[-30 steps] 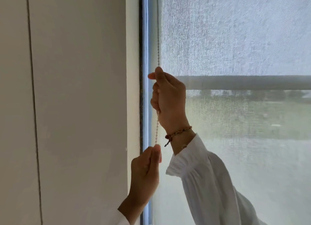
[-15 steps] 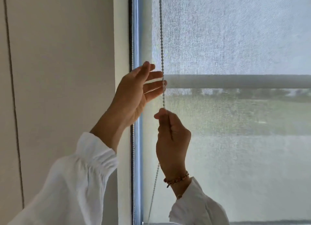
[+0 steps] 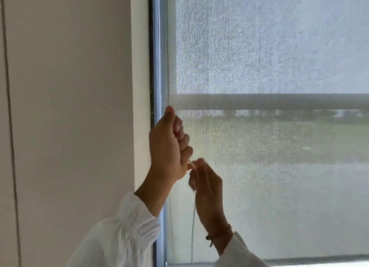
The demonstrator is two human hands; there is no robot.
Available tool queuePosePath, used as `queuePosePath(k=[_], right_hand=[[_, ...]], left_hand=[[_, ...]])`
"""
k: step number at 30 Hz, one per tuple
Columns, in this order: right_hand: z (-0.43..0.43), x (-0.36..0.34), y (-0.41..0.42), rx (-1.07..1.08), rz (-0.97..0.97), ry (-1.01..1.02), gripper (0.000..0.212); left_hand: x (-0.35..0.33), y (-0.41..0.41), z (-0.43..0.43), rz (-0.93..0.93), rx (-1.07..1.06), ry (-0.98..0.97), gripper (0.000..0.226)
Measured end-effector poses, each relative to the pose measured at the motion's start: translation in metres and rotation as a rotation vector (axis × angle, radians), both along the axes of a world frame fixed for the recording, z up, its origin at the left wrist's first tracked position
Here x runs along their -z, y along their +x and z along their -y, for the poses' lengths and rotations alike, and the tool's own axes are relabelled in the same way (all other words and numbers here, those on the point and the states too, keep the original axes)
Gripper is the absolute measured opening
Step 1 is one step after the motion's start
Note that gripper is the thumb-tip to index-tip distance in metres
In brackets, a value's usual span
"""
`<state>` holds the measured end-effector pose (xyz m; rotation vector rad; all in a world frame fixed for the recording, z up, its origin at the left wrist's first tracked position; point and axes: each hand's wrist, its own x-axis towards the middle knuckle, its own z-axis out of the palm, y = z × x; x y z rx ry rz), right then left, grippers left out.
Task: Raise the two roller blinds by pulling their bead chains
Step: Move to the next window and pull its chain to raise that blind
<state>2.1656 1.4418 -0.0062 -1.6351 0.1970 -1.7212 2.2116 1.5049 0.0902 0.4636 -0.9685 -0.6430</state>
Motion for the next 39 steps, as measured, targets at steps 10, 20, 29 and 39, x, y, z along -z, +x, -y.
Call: queuePosePath(k=[10,20,29,39], right_hand=[[-0.006,-0.096,-0.005,-0.522,-0.032,0.219,0.02],[-0.034,-0.111,0.029,-0.153,0.171,0.117,0.025],[-0.021,-0.085,0.021,0.0,0.248,-0.038,0.022],[-0.003,0.026,0.042,0.181,0.096,-0.092,0.02]], left_hand=[[0.088,0.007,0.009,0.116,-0.2,0.136,0.041],[0.127,0.024,0.004,0.328,-0.387,0.17,0.037],[0.063,0.064,0.003,0.362,-0.179,0.186,0.065],[-0.029,0.032,0.013,0.416,-0.199,0.134,0.028]])
